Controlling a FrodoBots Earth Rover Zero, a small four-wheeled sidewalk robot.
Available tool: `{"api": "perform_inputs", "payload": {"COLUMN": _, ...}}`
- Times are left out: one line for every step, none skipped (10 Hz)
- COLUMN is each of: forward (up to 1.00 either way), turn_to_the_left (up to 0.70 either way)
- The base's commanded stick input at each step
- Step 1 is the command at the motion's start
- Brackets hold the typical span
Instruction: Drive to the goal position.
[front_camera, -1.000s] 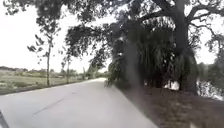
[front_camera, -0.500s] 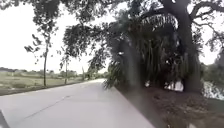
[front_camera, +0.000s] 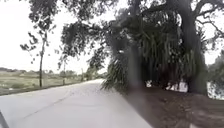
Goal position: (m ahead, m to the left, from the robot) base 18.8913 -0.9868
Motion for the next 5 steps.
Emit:
{"api": "perform_inputs", "payload": {"forward": 0.6, "turn_to_the_left": 0.01}}
{"api": "perform_inputs", "payload": {"forward": 0.6, "turn_to_the_left": 0.01}}
{"api": "perform_inputs", "payload": {"forward": 0.6, "turn_to_the_left": 0.01}}
{"api": "perform_inputs", "payload": {"forward": 0.6, "turn_to_the_left": 0.01}}
{"api": "perform_inputs", "payload": {"forward": 0.6, "turn_to_the_left": 0.01}}
